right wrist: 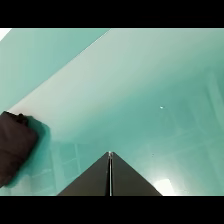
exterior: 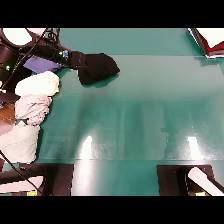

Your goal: Fold the shirts.

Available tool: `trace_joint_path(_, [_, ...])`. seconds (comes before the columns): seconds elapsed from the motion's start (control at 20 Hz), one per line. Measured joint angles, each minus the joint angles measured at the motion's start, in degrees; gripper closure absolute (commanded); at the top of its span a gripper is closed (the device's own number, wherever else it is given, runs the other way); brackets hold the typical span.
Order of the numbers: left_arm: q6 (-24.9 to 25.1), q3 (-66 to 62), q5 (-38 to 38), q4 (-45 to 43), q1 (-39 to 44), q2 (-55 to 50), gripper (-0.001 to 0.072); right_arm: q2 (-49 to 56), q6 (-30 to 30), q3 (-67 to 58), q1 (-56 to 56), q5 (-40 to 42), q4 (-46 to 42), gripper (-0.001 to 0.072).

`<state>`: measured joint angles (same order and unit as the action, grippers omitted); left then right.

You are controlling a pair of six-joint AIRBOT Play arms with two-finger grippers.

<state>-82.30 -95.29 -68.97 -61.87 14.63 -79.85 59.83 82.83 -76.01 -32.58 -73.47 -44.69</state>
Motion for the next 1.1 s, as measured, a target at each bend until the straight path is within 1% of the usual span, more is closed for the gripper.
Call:
trace_joint_path(0.7, [0.0,0.0,0.1,0.1,0.0,0.0,0.0681,0.0,0.0,0.0,0.0,0.0,0.0,0.0694])
trace_joint_path(0.9, [0.0,0.0,2.6,0.5,0.0,0.0,0.0681,0.6,0.0,0.0,0.0,0.0,0.1,0.0694])
trace_joint_path(0.95, [0.0,0.0,3.5,0.4,0.0,0.0,0.0650,1.0,0.0,0.0,0.0,0.0,0.1,0.0694])
trace_joint_path(1.0, [0.1,0.0,4.7,0.0,0.0,-0.1,0.0339,1.4,0.0,0.0,0.0,0.0,0.2,0.0694])
trace_joint_path(1.05, [0.3,0.0,6.1,-0.6,0.0,-0.3,0.0097,1.9,0.0,0.0,0.0,-0.1,0.1,0.0694])
trace_joint_path(1.1, [0.5,0.0,7.5,-1.5,0.0,-0.8,0.0084,2.4,0.0,0.0,0.0,-0.5,0.2,0.0695])
